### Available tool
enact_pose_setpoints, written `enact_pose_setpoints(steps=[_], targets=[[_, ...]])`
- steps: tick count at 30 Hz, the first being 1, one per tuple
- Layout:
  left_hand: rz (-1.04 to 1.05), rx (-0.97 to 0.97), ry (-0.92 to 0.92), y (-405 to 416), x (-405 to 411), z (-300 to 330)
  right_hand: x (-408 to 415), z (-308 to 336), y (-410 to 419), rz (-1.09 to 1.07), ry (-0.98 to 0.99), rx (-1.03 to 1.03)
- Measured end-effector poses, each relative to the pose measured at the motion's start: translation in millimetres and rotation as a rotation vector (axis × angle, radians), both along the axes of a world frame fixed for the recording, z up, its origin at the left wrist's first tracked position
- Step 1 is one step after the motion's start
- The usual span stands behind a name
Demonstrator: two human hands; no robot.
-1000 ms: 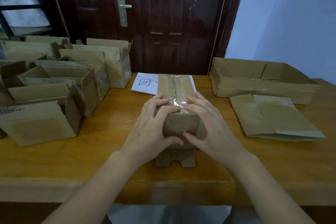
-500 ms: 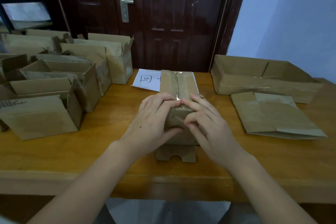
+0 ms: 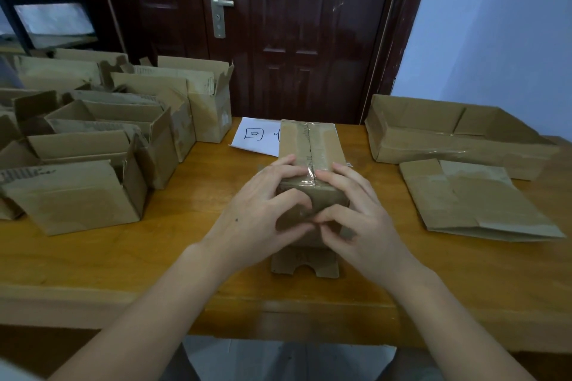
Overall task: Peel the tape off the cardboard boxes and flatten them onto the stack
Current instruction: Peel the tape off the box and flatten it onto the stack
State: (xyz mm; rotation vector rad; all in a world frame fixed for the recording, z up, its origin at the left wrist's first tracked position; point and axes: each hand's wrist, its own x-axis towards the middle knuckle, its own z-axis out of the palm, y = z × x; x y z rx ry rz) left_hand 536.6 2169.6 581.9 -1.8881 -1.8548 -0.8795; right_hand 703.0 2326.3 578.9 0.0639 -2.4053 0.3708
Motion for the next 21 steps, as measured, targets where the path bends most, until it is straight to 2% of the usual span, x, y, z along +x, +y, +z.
enact_pose_setpoints(steps=[10, 15, 18, 21], targets=[[0.034, 0.021, 0.0, 3, 4, -3, 9, 14, -2, -0.015, -0.117, -0.059], [0.04, 0.008, -0.131, 0, 9, 2, 7, 19, -5, -0.077, -0.03, -0.052], [0.044, -0.028, -0.138, -3, 8, 6, 5, 19, -8, -0.085, 0.032, -0.088], [0.053, -0.053, -0.105, -4, 7, 11, 6, 18, -11, -0.046, 0.06, -0.215]])
